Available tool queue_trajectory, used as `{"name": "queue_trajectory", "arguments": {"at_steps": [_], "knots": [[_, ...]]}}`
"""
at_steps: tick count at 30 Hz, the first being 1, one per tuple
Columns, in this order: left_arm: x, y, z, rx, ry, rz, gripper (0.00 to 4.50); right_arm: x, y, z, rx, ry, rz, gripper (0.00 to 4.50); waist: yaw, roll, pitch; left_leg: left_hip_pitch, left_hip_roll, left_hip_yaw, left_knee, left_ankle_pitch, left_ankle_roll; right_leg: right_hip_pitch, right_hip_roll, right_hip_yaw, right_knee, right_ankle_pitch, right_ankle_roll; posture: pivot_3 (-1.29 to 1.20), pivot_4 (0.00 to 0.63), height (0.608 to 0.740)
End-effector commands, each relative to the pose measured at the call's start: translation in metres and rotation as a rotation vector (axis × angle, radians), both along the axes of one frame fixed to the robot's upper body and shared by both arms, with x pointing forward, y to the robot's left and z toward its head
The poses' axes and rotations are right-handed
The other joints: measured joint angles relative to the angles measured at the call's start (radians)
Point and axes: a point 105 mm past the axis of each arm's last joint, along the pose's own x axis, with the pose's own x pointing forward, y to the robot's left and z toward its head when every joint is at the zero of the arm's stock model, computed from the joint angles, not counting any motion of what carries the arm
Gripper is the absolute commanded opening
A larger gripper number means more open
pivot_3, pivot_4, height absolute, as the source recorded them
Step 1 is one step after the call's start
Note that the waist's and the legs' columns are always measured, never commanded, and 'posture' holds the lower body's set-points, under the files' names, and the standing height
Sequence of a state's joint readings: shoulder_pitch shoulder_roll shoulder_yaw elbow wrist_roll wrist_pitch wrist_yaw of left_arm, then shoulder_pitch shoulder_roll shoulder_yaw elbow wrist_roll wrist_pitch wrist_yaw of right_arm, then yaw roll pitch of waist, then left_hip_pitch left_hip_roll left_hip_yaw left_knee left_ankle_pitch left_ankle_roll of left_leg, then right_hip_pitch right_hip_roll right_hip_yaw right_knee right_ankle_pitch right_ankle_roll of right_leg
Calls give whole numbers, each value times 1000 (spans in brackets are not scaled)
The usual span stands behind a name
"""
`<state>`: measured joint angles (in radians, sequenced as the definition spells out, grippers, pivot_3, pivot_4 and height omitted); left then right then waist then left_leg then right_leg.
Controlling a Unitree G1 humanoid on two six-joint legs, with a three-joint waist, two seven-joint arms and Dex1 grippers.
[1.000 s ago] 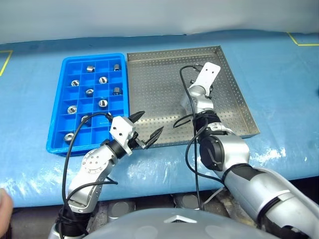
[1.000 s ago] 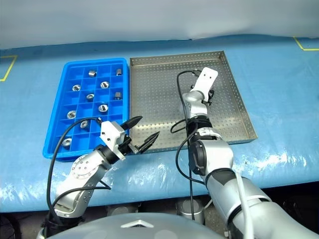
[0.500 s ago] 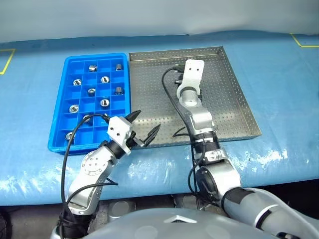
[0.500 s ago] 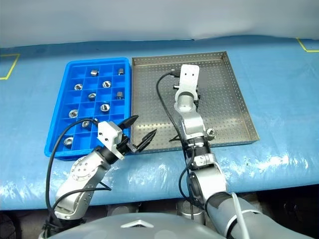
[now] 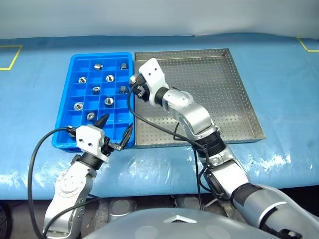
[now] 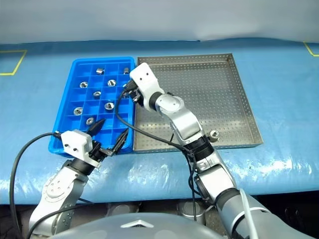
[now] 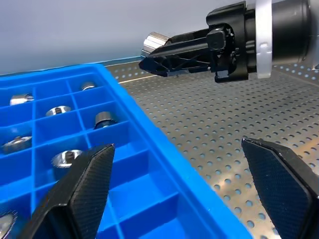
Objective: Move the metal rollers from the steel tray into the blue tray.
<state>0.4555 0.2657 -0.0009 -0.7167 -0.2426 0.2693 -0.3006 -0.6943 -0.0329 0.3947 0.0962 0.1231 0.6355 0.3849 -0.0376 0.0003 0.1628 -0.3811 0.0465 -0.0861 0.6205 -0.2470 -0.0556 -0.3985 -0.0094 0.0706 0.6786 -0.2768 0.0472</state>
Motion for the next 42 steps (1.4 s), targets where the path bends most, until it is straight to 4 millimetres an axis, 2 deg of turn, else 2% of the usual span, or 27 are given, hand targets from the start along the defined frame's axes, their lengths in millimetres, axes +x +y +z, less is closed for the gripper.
{"name": "queue_trajectory", "arguments": {"at_steps": [1,5,9,13,17,18,21,23,25,28,31,37,42], "knots": [[-10,5,19,14,-78,40,4500,-22,23,5,-55,-15,181,1696,11,0,0,0,0,0,0,0,0,0,0,0,0,0,0,157,150,740],[-15,11,15,29,-55,73,4500,-34,34,-12,-95,56,269,1696,25,0,0,0,0,-1,0,0,0,0,0,-1,0,0,0,178,150,740],[-17,15,12,39,-51,95,4500,-33,34,-29,-167,72,272,1696,30,-1,0,0,0,0,0,0,0,0,0,-1,0,0,0,191,150,740],[-17,13,10,34,-50,89,4500,-27,28,-33,-186,78,238,2965,34,-1,0,0,0,0,0,0,0,0,0,-1,0,0,0,191,150,740],[-16,11,8,24,-50,68,4500,-22,22,-29,-175,74,209,4266,38,-1,0,0,0,0,0,0,0,0,0,-1,0,0,0,170,150,740],[-16,10,7,23,-49,59,4500,-21,20,-27,-172,69,200,4476,39,-1,0,0,0,-1,0,0,0,0,0,-1,0,0,0,167,150,740],[-14,7,6,18,-51,32,4500,-20,15,-20,-155,48,185,4476,41,-1,0,0,0,0,1,0,0,0,0,-1,0,0,0,146,150,740],[-12,6,5,18,-56,11,4500,-16,8,-6,-92,15,137,4476,40,-1,0,0,0,0,1,0,-1,0,0,-1,-1,0,0,128,150,740],[-9,4,5,14,-61,-18,4500,-6,-7,11,7,-16,4,4476,36,-1,0,0,0,0,0,0,-1,0,0,-1,-1,0,0,112,150,740],[-5,0,4,16,-64,-57,4500,2,-29,23,92,-36,-143,4476,24,-1,0,-1,0,0,0,0,-1,-1,0,-1,-1,0,0,88,150,740],[5,-5,1,12,-61,-118,4500,4,-76,24,83,-28,-304,4476,22,-1,0,-1,0,0,0,0,-1,-1,0,-1,-1,0,0,34,150,740],[13,-16,-5,18,-43,-227,4500,-13,-149,20,-94,28,-448,4476,-4,-1,0,-2,-1,0,1,0,-1,0,-1,0,-1,0,0,-46,150,740],[16,-23,-10,26,-30,-307,4500,-36,-190,13,-231,204,-510,4476,-42,0,0,-1,0,0,1,0,0,0,0,0,-1,0,0,-93,150,740]]}}
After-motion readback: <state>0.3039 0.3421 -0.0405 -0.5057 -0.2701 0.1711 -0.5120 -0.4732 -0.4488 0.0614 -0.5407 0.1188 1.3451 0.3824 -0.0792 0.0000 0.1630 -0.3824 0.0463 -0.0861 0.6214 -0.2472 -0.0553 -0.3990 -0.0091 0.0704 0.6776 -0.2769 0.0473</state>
